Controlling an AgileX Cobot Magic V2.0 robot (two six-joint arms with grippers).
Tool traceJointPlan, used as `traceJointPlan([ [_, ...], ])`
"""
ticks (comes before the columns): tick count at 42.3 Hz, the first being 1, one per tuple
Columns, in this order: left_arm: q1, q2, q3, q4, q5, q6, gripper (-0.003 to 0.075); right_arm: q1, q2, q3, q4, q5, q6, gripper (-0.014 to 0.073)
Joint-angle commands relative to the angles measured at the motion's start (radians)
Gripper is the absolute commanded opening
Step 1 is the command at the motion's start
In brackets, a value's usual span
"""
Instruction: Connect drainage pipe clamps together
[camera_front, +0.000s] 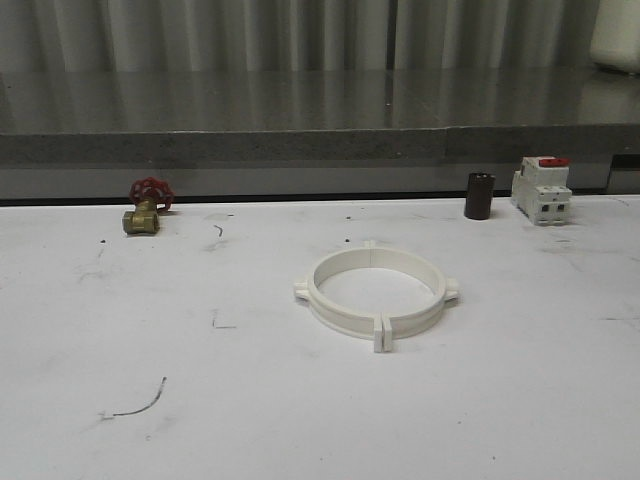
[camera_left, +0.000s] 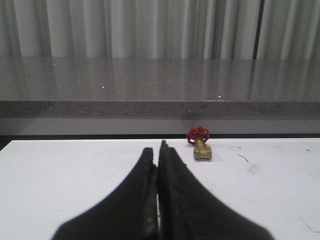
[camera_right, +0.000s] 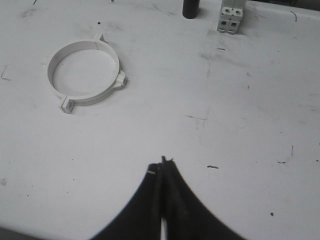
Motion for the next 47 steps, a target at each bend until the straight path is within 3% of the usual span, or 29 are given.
traceJointPlan([
  [1, 0.004, -0.012, 0.024, -0.011, -0.079, 0.0, -0.002, -0.008, -0.003, -0.025, -0.007, -0.056, 0.003, -0.0069],
  [40, 0.004, -0.012, 0.024, -0.011, -0.079, 0.0, -0.002, -0.004, -0.025, -0.01, -0.011, -0.061, 0.003, -0.0069],
  [47, 0.004, -0.01, 0.024, -0.011, -0.079, 0.0, -0.002, -0.078, -0.165, 0.13, -0.019, -0.225, -0.018, -0.0065],
])
